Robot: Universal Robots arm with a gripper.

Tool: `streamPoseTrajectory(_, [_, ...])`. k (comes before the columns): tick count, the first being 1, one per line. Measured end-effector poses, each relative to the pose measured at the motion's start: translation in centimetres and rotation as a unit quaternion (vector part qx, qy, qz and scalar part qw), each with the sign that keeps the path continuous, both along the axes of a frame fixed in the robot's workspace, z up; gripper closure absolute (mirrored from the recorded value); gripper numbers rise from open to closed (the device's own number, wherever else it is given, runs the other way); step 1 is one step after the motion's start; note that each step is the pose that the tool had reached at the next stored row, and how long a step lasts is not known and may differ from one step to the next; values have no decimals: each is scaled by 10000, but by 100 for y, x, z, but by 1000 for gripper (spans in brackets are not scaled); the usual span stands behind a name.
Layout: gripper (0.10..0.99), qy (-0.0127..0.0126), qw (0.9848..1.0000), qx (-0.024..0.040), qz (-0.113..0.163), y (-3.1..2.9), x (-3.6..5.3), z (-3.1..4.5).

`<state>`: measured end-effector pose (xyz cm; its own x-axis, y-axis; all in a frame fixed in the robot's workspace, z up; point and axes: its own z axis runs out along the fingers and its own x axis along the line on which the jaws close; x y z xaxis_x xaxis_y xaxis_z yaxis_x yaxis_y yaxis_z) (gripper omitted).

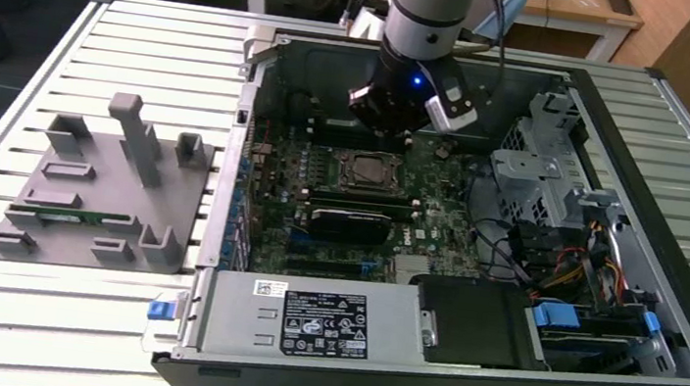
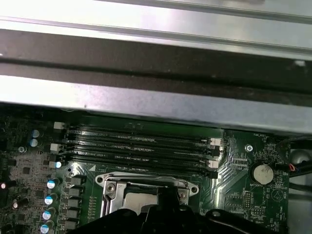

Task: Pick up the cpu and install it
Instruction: 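Install the second cpu locking lever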

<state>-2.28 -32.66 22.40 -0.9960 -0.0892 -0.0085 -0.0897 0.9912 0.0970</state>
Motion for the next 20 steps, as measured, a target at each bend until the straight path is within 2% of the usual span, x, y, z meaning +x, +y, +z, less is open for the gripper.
streamPoseTrajectory(4, [980, 1, 10000, -1, 0, -13, 0, 12])
streamPoseTrajectory(10, [980, 1, 10000, -1, 1, -18, 1, 134])
streamPoseTrajectory(11, [980, 1, 10000, -1, 0, -71, 0, 136])
streamPoseTrajectory(12, [980, 1, 10000, 0, 0, -230, 1, 135])
streamPoseTrajectory(14, [980, 1, 10000, 0, 0, -234, 1, 136])
streamPoseTrajectory(16, [980, 1, 10000, 0, 0, -270, 1, 135])
streamPoseTrajectory(20, [980, 1, 10000, 0, 0, -271, 1, 135])
